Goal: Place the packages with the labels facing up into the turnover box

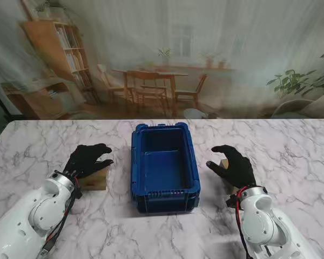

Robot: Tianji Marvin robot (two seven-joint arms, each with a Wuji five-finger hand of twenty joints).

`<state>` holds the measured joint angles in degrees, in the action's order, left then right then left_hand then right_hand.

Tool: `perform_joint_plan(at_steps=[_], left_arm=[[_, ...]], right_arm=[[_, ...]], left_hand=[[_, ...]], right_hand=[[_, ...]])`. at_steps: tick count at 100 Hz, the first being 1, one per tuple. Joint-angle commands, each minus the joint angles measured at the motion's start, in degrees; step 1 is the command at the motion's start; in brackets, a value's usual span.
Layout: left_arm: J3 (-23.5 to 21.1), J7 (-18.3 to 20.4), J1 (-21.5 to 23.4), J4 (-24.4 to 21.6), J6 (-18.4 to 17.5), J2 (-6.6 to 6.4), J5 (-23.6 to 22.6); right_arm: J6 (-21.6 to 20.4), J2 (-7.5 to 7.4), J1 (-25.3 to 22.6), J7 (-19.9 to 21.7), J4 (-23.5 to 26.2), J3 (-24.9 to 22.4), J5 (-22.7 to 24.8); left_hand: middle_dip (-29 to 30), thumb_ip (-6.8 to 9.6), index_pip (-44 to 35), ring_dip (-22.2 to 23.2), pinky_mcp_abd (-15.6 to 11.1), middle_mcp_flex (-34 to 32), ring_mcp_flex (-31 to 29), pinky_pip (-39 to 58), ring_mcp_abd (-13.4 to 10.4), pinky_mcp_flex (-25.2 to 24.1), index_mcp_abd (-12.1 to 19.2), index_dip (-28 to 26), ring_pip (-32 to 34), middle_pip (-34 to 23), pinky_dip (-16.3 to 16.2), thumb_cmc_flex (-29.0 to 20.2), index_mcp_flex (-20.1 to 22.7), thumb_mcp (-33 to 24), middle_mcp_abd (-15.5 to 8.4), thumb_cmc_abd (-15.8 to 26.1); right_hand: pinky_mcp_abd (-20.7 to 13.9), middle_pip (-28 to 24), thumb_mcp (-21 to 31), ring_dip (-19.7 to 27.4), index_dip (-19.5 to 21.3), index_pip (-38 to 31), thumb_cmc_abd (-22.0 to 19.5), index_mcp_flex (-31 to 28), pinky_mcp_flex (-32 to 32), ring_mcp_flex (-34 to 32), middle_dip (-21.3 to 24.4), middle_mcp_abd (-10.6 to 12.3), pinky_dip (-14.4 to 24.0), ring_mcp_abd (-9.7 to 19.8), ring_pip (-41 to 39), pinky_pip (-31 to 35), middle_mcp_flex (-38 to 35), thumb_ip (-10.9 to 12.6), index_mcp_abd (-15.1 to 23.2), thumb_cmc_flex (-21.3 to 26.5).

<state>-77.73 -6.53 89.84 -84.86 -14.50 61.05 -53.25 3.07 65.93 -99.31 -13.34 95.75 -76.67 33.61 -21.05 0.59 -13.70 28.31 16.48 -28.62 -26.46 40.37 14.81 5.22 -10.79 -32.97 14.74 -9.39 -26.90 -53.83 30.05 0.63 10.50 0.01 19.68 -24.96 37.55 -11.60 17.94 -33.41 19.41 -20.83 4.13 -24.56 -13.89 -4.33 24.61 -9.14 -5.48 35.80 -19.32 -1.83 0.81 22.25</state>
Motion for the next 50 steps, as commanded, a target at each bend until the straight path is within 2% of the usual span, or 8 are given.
perform_joint_plan(at_steps=[1, 18, 24, 39, 41, 50], left_arm=[[0.04, 0.5, 0.15, -0.18, -0.27, -0.01, -0.12], [-0.38, 0.28, 0.75, -0.47, -0.5, -0.03, -0.38], [-0.45, 0.22, 0.82, -0.47, -0.39, -0.01, -0.4], [-0.47, 0.12, 0.73, -0.4, -0.08, -0.03, -0.66], [-0.47, 0.07, 0.72, -0.37, -0.1, -0.04, -0.7], [-0.45, 0.06, 0.61, -0.22, 0.0, -0.05, -0.77]], right_arm=[[-0.22, 0.14, -0.61, -0.24, 0.42, 0.02, -0.03], [-0.2, 0.09, -0.92, -0.11, 1.01, 0.44, 0.05], [0.1, 0.06, -0.87, 0.15, 1.03, 0.53, 0.08], [0.29, 0.05, -0.87, 0.29, 0.96, 0.53, -0.07], [0.26, 0.06, -0.93, 0.24, 0.99, 0.49, -0.05], [-0.05, 0.13, -1.2, -0.12, 1.09, 0.22, -0.11]], left_hand=[[-0.54, -0.83, 0.75, 0.44, 0.97, -0.59, 1.38, -0.82, 0.71, -0.94, -0.45, 0.65, 0.0, -0.08, -0.07, 0.48, -0.83, 0.62, 0.26, 2.26], [-0.52, -0.84, 0.71, 0.41, 0.93, -0.68, 1.1, -0.81, -0.05, -0.91, -0.37, 0.64, 0.02, -0.07, -0.07, 0.51, -0.77, 0.63, 0.22, 2.28], [-0.5, -0.83, 0.76, 0.38, 0.89, -0.6, 1.3, -0.83, 0.66, -0.87, -0.41, 0.66, -0.08, -0.04, -0.06, 0.47, -0.87, 0.63, 0.19, 2.27], [-0.47, -0.85, 0.85, 0.36, 0.87, -0.49, 1.5, -0.95, 0.61, -0.9, -0.45, 0.7, -0.15, 0.03, 0.01, 0.62, -1.0, 0.69, 0.28, 2.28], [-0.46, -0.85, 0.86, 0.35, 0.86, -0.45, 1.4, -0.95, -0.04, -0.88, -0.4, 0.71, -0.13, 0.05, 0.01, 0.67, -1.01, 0.7, 0.25, 2.27], [-0.34, -0.88, 0.99, 0.21, 0.65, -0.05, 1.43, -1.05, -0.25, -0.91, -0.35, 0.77, -0.3, 0.3, 0.06, 0.87, -1.24, 0.75, 0.37, 2.2]], right_hand=[[-0.24, 0.71, -0.59, 0.66, -0.98, -0.43, -0.98, -1.17, -0.11, -0.89, -0.18, 0.37, -0.42, 1.4, 1.67, 0.7, -0.56, -1.36, 0.56, -1.62], [-0.16, 0.59, -0.56, 0.62, -1.04, -0.42, -0.94, -1.28, -0.05, -0.93, -0.26, 0.21, -0.5, 1.28, 1.56, 1.08, -0.44, -1.39, 0.46, -1.7], [-0.24, 0.66, -0.5, 0.63, -1.06, -0.38, -0.96, -1.24, -0.17, -0.76, -0.25, 0.2, -0.55, 1.27, 1.59, 1.16, -0.27, -1.38, 0.37, -1.69], [-0.21, 0.57, -0.5, 0.59, -1.07, -0.3, -1.02, -0.99, -0.33, -0.58, -0.31, -0.57, -0.65, 1.03, 1.52, 1.43, 0.18, -1.39, -0.2, -1.76], [-0.21, 0.56, -0.5, 0.58, -1.07, -0.28, -1.0, -0.93, -0.34, -0.58, -0.31, -0.62, -0.66, 1.05, 1.5, 1.45, 0.24, -1.39, -0.28, -1.75], [-0.23, 0.46, -0.52, 0.54, -1.06, -0.26, -1.09, -0.91, -0.34, -0.57, -0.36, -1.04, -0.72, 1.05, 1.44, 1.57, 0.39, -1.39, -0.64, -1.79]])
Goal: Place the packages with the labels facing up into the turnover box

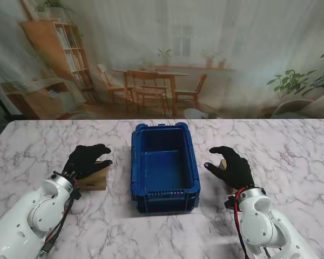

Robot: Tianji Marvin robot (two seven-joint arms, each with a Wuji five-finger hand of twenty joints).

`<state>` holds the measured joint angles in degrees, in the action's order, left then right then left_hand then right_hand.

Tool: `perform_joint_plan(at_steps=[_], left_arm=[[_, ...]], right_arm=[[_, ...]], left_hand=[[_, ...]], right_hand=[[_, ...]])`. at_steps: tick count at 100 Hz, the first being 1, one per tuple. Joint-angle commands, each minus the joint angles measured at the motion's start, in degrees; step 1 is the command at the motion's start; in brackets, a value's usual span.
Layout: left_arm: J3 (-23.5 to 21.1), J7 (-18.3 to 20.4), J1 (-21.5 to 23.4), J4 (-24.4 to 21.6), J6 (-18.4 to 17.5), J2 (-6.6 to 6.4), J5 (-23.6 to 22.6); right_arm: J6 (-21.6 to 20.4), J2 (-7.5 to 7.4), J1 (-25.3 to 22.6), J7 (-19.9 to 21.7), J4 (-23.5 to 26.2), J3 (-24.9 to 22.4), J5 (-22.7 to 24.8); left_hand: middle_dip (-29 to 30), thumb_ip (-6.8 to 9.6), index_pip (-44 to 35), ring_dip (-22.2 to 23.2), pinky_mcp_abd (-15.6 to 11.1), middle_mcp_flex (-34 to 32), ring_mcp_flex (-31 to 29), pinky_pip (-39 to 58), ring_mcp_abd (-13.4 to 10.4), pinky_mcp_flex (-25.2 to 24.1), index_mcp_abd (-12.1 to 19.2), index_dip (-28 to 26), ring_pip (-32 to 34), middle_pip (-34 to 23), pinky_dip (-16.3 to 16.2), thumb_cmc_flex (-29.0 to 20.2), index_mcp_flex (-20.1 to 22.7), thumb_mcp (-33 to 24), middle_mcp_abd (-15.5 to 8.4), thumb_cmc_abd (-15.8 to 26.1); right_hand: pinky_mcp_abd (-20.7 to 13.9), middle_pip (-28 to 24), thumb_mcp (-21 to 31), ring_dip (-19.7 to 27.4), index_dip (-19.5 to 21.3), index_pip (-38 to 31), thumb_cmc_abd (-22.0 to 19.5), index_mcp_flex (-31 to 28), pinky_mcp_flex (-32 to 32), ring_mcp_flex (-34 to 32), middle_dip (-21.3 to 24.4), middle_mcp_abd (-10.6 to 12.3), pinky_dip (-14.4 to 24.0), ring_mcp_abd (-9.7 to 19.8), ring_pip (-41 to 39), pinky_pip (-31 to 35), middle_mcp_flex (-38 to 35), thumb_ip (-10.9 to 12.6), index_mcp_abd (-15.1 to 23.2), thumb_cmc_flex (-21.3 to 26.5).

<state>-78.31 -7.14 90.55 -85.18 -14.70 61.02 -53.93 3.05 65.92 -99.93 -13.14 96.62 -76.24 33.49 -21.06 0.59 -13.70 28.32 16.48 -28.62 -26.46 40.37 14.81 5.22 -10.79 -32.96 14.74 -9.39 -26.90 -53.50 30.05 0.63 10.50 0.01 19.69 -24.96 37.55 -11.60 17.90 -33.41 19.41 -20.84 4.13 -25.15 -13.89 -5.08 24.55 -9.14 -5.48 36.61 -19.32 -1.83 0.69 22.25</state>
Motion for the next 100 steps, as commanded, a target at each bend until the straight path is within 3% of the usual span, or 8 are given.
perform_joint_plan(at_steps=[1, 20, 35, 53, 66, 79, 87, 100], left_arm=[[0.13, 0.73, -0.11, 0.11, 0.26, -0.03, -0.1], [0.39, 3.05, -0.9, 0.64, 1.39, -0.31, -0.01], [-1.02, 9.31, -1.7, 0.53, -0.56, -1.57, -2.58], [-1.78, 14.42, -4.01, 2.63, -3.77, -2.61, -3.36], [-1.23, 15.54, -5.82, 4.71, -5.4, -3.1, -4.35], [-0.84, 16.83, -7.27, 6.67, -6.59, -3.53, -4.84], [-0.66, 17.85, -7.89, 7.66, -6.95, -3.83, -5.44], [0.05, 19.19, -8.66, 9.1, -6.8, -4.22, -6.37]], right_arm=[[-0.08, 0.15, -0.6, -0.38, 0.22, -0.23, 0.02], [0.15, 0.18, -0.71, -0.87, 0.01, -0.2, 0.48], [0.61, 0.15, -0.52, -0.54, -0.3, -0.16, 0.25], [1.08, 0.16, -0.62, -0.48, -0.31, -0.16, 0.3], [1.51, 0.19, -0.84, -0.52, 0.13, -0.16, 0.28], [1.61, 0.19, -0.66, -0.72, 0.09, -0.03, 0.63], [1.84, 0.15, -0.46, -0.56, 0.05, 0.15, 0.78], [2.21, 0.09, -0.3, -0.29, -0.02, 0.39, 0.96]], left_hand=[[-0.32, -0.88, 0.99, 0.2, 0.64, 0.01, 1.38, -1.08, -0.27, -0.92, -0.39, 0.76, -0.29, 0.34, 0.07, 0.54, -1.22, 0.75, 0.38, 2.15], [1.48, -1.15, 1.75, -0.56, 0.16, 3.14, 2.42, -2.21, -0.34, -1.02, -0.46, 1.12, -1.33, 2.93, 0.74, 3.52, -2.28, 1.52, 0.68, 2.52], [6.91, -1.79, 6.68, -3.23, -1.35, 10.79, 5.85, -5.56, -1.28, -1.8, -1.86, 4.06, -3.99, 7.96, 2.44, 16.17, -8.8, 1.84, 1.62, 1.36], [12.83, -2.2, 12.81, -6.87, -3.61, 19.66, 9.12, -11.09, -2.77, -2.57, -4.22, 11.72, -6.42, 10.13, 3.34, 27.31, -15.57, 1.23, 2.14, -6.84], [16.48, -2.67, 14.52, -9.08, -6.14, 23.89, 11.26, -14.26, -4.93, -2.38, -4.66, 17.16, -7.77, 11.24, 4.26, 27.81, -21.65, 1.35, 1.34, -12.51], [19.97, -2.76, 14.98, -10.63, -8.25, 24.32, 13.25, -16.24, -6.46, -2.66, -3.29, 19.63, -8.7, 11.8, 5.2, 27.34, -22.31, 1.2, 0.5, -17.88], [20.14, -2.68, 15.0, -11.19, -8.44, 24.28, 14.8, -16.71, -5.3, -2.71, 0.03, 20.02, -9.3, 11.7, 5.46, 26.79, -22.48, 1.18, -0.36, -19.21], [20.28, -2.81, 14.86, -11.9, -9.79, 24.35, 16.46, -16.87, -4.74, -1.99, 0.31, 20.39, -9.4, 11.68, 5.66, 26.22, -22.43, 1.23, 0.61, -20.5]], right_hand=[[-0.24, 0.46, -0.51, 0.54, -1.02, -0.25, -1.1, -0.89, -0.35, 0.03, -0.36, -0.33, -0.65, 1.04, 1.43, 0.77, 0.45, -1.38, -0.53, -1.77], [-0.18, 0.25, -0.46, 0.43, -0.98, -0.17, -1.14, -0.71, -0.41, 0.09, -0.44, -1.0, -0.74, 0.64, 1.3, 1.01, 0.83, -1.37, -0.97, -1.74], [-0.2, 0.07, -0.52, 0.32, -0.96, 0.03, -1.17, -0.23, -0.48, 0.15, -0.51, -1.58, -0.77, 0.53, 1.19, 1.17, 1.34, -1.38, -1.29, -1.79], [-0.26, -0.12, -0.56, 0.24, -0.91, 0.29, -1.12, 0.7, -0.67, 0.49, -0.57, -2.37, -0.79, 0.38, 1.18, 1.28, 2.07, -1.37, -1.86, -1.88], [-0.27, -0.38, -0.64, 0.14, -0.82, 0.39, -1.12, 1.35, -0.89, 0.65, -0.66, -2.52, -0.84, 0.27, 1.13, 1.23, 2.7, -1.38, -2.25, -1.98], [-0.27, -0.63, -0.65, 0.06, -0.67, 0.35, -1.03, 1.7, -1.04, 0.75, -0.72, -2.74, -0.88, 0.2, 1.1, 1.13, 2.99, -1.36, -2.37, -1.97], [-0.22, -0.77, -0.7, 0.02, -0.59, 0.35, -0.93, 1.92, -1.12, 0.82, -0.75, -2.83, -0.92, 0.13, 1.1, 1.02, 3.2, -1.36, -2.39, -2.09], [-0.18, -0.83, -0.71, -0.02, -0.46, 0.37, -0.85, 2.24, -1.32, 1.05, -0.72, -2.97, -0.98, 0.13, 1.18, 0.78, 3.6, -1.36, -2.48, -2.2]])
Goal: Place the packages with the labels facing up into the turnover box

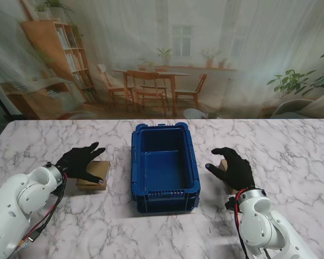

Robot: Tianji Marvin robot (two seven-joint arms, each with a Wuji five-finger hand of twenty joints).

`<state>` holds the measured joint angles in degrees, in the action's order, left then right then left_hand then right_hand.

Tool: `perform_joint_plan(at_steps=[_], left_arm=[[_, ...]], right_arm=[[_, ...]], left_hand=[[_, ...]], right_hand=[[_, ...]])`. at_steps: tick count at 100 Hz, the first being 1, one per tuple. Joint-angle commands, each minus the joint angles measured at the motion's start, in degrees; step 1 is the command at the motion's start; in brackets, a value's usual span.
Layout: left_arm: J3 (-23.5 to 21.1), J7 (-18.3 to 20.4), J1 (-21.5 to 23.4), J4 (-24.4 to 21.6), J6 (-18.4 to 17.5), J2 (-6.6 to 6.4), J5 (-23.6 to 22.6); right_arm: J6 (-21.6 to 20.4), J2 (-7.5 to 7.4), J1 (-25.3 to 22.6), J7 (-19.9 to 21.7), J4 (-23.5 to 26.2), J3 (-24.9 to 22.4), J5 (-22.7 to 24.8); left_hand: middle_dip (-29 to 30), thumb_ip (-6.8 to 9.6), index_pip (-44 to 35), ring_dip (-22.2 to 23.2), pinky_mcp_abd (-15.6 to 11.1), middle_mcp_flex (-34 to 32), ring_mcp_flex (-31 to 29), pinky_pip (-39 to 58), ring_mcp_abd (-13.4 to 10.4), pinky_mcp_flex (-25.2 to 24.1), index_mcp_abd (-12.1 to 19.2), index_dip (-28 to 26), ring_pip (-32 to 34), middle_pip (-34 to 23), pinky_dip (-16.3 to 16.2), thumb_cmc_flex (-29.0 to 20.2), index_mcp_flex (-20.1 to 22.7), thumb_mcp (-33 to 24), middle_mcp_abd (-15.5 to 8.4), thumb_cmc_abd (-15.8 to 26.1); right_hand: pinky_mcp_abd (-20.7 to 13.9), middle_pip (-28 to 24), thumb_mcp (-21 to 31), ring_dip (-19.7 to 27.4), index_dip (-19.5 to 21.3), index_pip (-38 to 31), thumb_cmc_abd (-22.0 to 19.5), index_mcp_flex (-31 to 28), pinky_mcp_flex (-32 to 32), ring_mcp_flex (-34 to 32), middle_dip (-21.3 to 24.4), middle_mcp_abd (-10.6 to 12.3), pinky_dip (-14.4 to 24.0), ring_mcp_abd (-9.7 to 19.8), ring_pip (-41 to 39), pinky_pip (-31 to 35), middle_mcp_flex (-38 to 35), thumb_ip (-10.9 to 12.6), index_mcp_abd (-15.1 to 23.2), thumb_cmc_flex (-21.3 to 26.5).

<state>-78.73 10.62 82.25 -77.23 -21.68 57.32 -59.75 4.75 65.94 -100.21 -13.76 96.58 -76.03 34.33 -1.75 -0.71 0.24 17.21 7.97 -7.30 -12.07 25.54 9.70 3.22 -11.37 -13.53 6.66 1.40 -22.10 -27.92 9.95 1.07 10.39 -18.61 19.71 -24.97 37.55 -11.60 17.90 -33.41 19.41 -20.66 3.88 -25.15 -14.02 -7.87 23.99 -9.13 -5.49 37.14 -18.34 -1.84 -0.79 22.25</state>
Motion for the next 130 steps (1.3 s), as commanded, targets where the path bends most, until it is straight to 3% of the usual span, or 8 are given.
perform_joint_plan(at_steps=[1, 18, 39, 68, 88, 105, 120, 130], left_arm=[[0.55, 1.49, -0.42, 1.27, 0.22, -0.54, -0.58], [1.89, 1.25, -1.48, 3.35, -0.03, -0.97, -2.61], [2.49, 0.77, -2.04, 4.6, -1.43, -1.29, -3.78], [3.58, -0.54, -2.83, 6.05, -2.58, -1.66, -5.82], [3.43, -1.76, -2.96, 6.94, -3.11, -1.75, -6.29], [3.29, -1.14, -3.11, 7.12, -4.12, -2.12, -7.71], [3.09, -0.97, -3.27, 7.13, -4.36, -2.33, -8.88], [3.91, -0.91, -4.16, 7.73, -4.29, -2.4, -8.91]], right_arm=[[0.54, 0.06, -0.02, 0.35, 0.02, 0.2, 0.12], [0.72, 0.03, -0.22, 0.35, 0.11, 0.17, 0.37], [0.83, -0.05, -0.48, 0.33, 0.24, -0.01, 1.01], [0.93, -0.23, -0.57, 0.74, 0.27, -0.11, 1.79], [1.03, -0.36, -0.6, 1.11, 0.28, -0.08, 2.3], [1.19, -0.44, -0.68, 1.2, 0.3, 0.0, 2.77], [1.35, -0.42, -0.73, 1.02, 0.34, 0.04, 2.99], [1.49, -0.43, -0.67, 0.97, 0.33, 0.13, 3.12]], left_hand=[[0.97, -1.53, 0.92, -0.82, -1.33, 3.02, 2.09, -1.99, 0.25, 0.07, 0.91, 0.98, -1.29, 0.88, 0.85, 0.64, -2.33, 0.81, 0.79, -1.95], [1.03, -1.96, 2.55, -3.1, -2.23, 2.77, 3.68, -0.58, -3.81, -0.82, 3.8, 8.34, -1.6, 0.82, 0.13, 0.45, -2.33, 0.96, -2.89, -2.97], [1.04, -1.95, 2.76, -4.51, -5.94, 2.92, 6.48, -1.26, -4.52, -2.92, 3.62, 13.27, -2.45, 0.84, 0.37, 0.57, -2.34, 0.98, -0.7, -3.2], [-8.95, -1.81, 1.71, -4.51, -8.22, 1.5, 5.39, -0.13, -4.61, -3.24, 3.4, 13.08, -0.24, -1.98, 0.5, 0.75, -2.23, 0.89, -0.98, -3.27], [-11.29, -1.6, 1.6, -3.9, -8.68, 0.71, 4.11, 1.05, -5.24, -3.05, 3.64, 12.36, 0.39, -2.95, 0.37, 0.26, -2.2, 0.68, -2.26, -3.37], [-10.26, -0.28, 1.73, -3.67, -8.79, 1.86, 4.2, 2.27, -5.62, -3.23, 3.65, 11.95, 0.23, -0.91, 0.46, -2.2, -2.26, -0.16, -2.02, -4.08], [-3.07, 1.84, 1.92, -3.76, -8.67, 2.33, 4.73, 3.15, -5.43, -3.56, 3.31, 11.97, 0.23, 0.19, 1.56, -5.92, -2.26, -0.65, -1.56, -5.45], [-3.49, 2.12, 1.92, -3.72, -8.72, 2.03, 4.58, 3.35, -5.47, -3.52, 3.1, 12.07, 0.41, -0.37, 1.65, -6.23, -2.22, -0.66, -3.57, -5.59]], right_hand=[[-0.2, -0.8, -0.71, -0.03, -0.45, 0.39, -0.83, 2.11, -1.08, 1.01, -0.58, -0.17, -0.42, 0.13, 1.17, 0.23, 2.69, -1.35, -1.01, -2.19], [-0.07, -0.95, -0.8, -0.15, -0.3, 0.47, -0.67, 2.64, -1.49, 1.26, -0.58, -0.54, -0.5, -0.17, 1.2, -0.3, 3.14, -1.38, -1.13, -2.32], [0.2, -1.0, -0.91, -0.3, -0.12, 0.68, -0.44, 3.37, -2.02, 1.66, -0.52, -0.79, -0.61, -0.34, 1.35, -1.45, 3.97, -1.41, -1.17, -2.61], [0.62, -1.09, -1.13, -0.5, 0.11, 1.01, -0.13, 4.27, -2.67, 2.09, -0.44, -0.81, -0.65, -0.41, 1.67, -3.73, 4.78, -1.49, -1.14, -2.91], [0.76, -1.04, -1.4, -0.6, 0.24, 1.32, -0.01, 4.85, -2.91, 2.3, -0.34, -0.8, -0.49, -0.33, 1.97, -5.51, 5.29, -1.53, -1.16, -3.14], [0.9, -1.05, -1.58, -0.69, 0.4, 1.49, 0.29, 5.12, -2.88, 2.35, -0.28, -0.87, -0.06, -0.37, 2.16, -6.93, 5.64, -1.55, -1.13, -3.18], [0.98, -1.09, -1.55, -0.76, 0.51, 1.64, 0.39, 5.35, -2.79, 2.39, -0.24, -0.9, 0.43, -0.3, 2.28, -7.91, 5.79, -1.55, -1.24, -3.19], [0.98, -1.09, -1.54, -0.79, 0.59, 1.7, 0.51, 5.44, -2.8, 2.43, -0.22, -0.99, 0.76, -0.31, 2.34, -8.51, 5.93, -1.56, -1.22, -3.24]])
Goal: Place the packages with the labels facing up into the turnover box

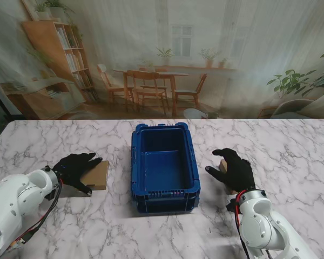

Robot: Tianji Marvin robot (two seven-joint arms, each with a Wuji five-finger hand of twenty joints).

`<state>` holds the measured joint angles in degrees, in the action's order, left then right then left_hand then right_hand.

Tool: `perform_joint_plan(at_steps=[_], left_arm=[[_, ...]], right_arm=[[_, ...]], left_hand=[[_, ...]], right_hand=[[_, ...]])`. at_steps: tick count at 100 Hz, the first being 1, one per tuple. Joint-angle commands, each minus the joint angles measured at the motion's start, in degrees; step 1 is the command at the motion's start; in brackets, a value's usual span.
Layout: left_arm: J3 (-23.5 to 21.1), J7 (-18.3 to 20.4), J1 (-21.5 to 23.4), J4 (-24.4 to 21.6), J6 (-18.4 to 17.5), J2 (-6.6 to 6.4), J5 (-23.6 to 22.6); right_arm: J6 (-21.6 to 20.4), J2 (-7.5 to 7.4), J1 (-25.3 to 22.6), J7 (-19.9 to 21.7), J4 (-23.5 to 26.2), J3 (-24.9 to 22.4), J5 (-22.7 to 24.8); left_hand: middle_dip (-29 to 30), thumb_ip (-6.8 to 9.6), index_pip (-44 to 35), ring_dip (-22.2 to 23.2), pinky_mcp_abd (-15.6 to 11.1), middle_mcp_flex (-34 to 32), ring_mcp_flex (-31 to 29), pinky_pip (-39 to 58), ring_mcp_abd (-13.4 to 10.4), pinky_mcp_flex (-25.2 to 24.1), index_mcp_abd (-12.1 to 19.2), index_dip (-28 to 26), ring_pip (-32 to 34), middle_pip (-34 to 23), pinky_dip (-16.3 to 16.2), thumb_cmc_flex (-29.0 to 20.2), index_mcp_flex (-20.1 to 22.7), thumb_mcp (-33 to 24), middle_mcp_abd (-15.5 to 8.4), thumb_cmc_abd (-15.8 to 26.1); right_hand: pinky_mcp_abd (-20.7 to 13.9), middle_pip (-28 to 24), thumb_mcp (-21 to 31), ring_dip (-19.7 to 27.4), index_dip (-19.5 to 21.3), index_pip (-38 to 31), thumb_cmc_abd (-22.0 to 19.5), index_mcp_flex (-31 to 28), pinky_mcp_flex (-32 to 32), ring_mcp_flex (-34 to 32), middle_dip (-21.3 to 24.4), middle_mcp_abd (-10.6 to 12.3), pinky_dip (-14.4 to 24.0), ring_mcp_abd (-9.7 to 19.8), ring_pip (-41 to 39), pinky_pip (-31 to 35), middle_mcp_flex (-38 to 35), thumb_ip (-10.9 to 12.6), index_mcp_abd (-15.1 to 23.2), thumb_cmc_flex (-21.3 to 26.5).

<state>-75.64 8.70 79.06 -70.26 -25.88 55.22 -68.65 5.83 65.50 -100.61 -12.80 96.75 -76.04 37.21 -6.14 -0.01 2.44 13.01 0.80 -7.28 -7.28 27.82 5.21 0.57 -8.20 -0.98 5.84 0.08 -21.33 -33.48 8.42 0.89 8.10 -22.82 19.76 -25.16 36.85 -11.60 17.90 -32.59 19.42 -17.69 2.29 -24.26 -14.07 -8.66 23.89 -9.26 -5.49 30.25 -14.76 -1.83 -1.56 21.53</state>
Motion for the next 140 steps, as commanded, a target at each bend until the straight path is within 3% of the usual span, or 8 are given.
perform_joint_plan(at_steps=[1, 33, 46, 68, 100, 113, 125, 140], left_arm=[[0.95, 0.99, -1.06, 0.81, -0.09, -0.32, -0.14], [4.43, 1.64, -3.04, 3.04, 1.46, -0.36, 1.12], [4.96, 1.13, -3.2, 3.48, 1.8, -0.46, 0.59], [5.74, 0.82, -3.25, 3.61, 2.09, -0.58, -0.2], [6.38, -0.92, -3.5, 4.45, 2.19, -0.64, -0.78], [6.41, -1.6, -3.39, 4.34, 2.46, -0.69, -1.54], [6.37, -1.85, -3.34, 4.22, 2.34, -0.7, -1.77], [6.65, -1.94, -3.68, 4.56, 1.84, -0.74, -1.62]], right_arm=[[0.42, 0.01, -0.26, 0.01, 0.16, 0.15, 0.26], [0.8, -0.12, 0.16, 0.63, 0.0, 0.51, 0.5], [0.99, -0.1, 0.29, 0.66, -0.04, 0.62, 0.44], [0.99, -0.06, 0.35, 0.43, -0.09, 0.69, 0.44], [1.12, -0.02, 0.35, 0.27, -0.05, 0.75, 0.38], [1.17, -0.02, 0.41, 0.26, -0.1, 0.81, 0.43], [1.27, -0.01, 0.5, 0.19, -0.19, 0.91, 0.48], [1.32, -0.02, 0.54, 0.2, -0.22, 0.96, 0.5]], left_hand=[[0.85, 1.42, -0.3, 0.48, -1.56, 2.02, -0.22, 1.1, -0.98, -0.85, -0.17, -0.5, 1.24, 0.94, 0.88, -0.61, -0.68, -0.46, -1.36, -1.35], [-2.01, 1.13, -0.32, 0.84, -1.78, 1.83, -0.86, 2.38, -0.42, -0.6, -0.63, -0.86, 2.14, 0.08, 1.01, -0.23, -0.76, -0.38, 1.54, -1.15], [-7.16, 1.99, -0.41, 2.39, -2.19, -1.66, -3.65, 4.63, -0.43, 0.36, -1.01, -0.81, 4.04, -4.02, 0.75, -3.43, -0.71, -0.86, -0.68, -2.79], [-15.58, 4.98, -0.48, 9.14, -3.31, -3.76, -6.79, 8.3, -0.26, 0.62, -0.51, -1.08, 7.17, -12.99, 0.73, -12.67, -0.71, -1.85, -2.51, -1.43], [-29.09, 6.63, -0.82, 22.37, -2.53, -4.83, -9.29, 11.49, 0.05, 1.25, 1.05, -3.34, 12.66, -23.04, -0.37, -17.53, -0.73, -2.28, -3.2, 0.59], [-36.52, 2.43, -0.95, 31.2, -1.21, -4.34, -9.77, 12.9, 0.63, 2.01, 1.79, -5.16, 16.61, -27.93, -1.52, -20.5, -0.75, -9.21, -3.19, 2.67], [-39.87, 1.67, -1.08, 35.64, -0.42, -3.7, -9.45, 13.61, 0.95, 2.29, 2.92, -5.9, 19.32, -30.75, -1.86, -22.29, -0.74, -10.89, -2.95, 3.56], [-36.22, 0.71, -0.99, 33.39, 0.31, -2.79, -8.4, 13.48, 2.36, 1.96, 3.31, -6.38, 16.61, -25.7, -1.7, -18.88, -0.77, -8.69, -1.08, 3.55]], right_hand=[[0.95, -0.91, -0.84, -0.8, 0.6, 0.89, 0.51, 2.49, -1.2, 1.54, -0.17, -0.15, 0.91, -0.15, 2.35, -1.68, 2.38, -1.56, -0.45, -2.54], [0.95, -0.92, -0.87, -0.87, 0.81, 1.05, 0.5, 2.74, -1.15, 1.68, -0.1, -0.07, 2.09, -0.17, 2.51, -3.19, 2.72, -1.58, -0.42, -2.63], [0.91, -0.94, -0.88, -0.89, 0.88, 1.09, 0.49, 2.75, -1.11, 1.71, -0.09, -0.08, 2.54, -0.08, 2.55, -3.64, 2.74, -1.57, -0.42, -2.62], [0.93, -1.02, -0.88, -0.93, 1.0, 1.1, 0.47, 2.71, -0.92, 1.66, -0.09, -0.03, 3.38, -0.16, 2.57, -4.29, 2.71, -1.56, -0.44, -2.6], [0.94, -1.06, -0.84, -0.95, 1.09, 1.15, 0.45, 2.74, -0.74, 1.67, -0.08, -0.13, 4.32, -0.11, 2.59, -4.97, 2.77, -1.57, -0.48, -2.6], [0.99, -1.06, -0.84, -0.94, 1.14, 1.14, 0.45, 2.74, -0.67, 1.75, -0.08, -0.16, 4.73, -0.09, 2.63, -5.25, 2.92, -1.57, -0.45, -2.58], [0.92, -1.14, -0.8, -0.93, 1.19, 1.1, 0.5, 2.75, -0.57, 1.82, -0.11, -0.2, 5.06, -0.13, 2.65, -5.43, 3.12, -1.56, -0.54, -2.54], [0.92, -1.19, -0.76, -0.93, 1.21, 1.1, 0.47, 2.78, -0.53, 1.83, -0.12, -0.25, 5.34, -0.16, 2.64, -5.61, 3.2, -1.57, -0.53, -2.54]])
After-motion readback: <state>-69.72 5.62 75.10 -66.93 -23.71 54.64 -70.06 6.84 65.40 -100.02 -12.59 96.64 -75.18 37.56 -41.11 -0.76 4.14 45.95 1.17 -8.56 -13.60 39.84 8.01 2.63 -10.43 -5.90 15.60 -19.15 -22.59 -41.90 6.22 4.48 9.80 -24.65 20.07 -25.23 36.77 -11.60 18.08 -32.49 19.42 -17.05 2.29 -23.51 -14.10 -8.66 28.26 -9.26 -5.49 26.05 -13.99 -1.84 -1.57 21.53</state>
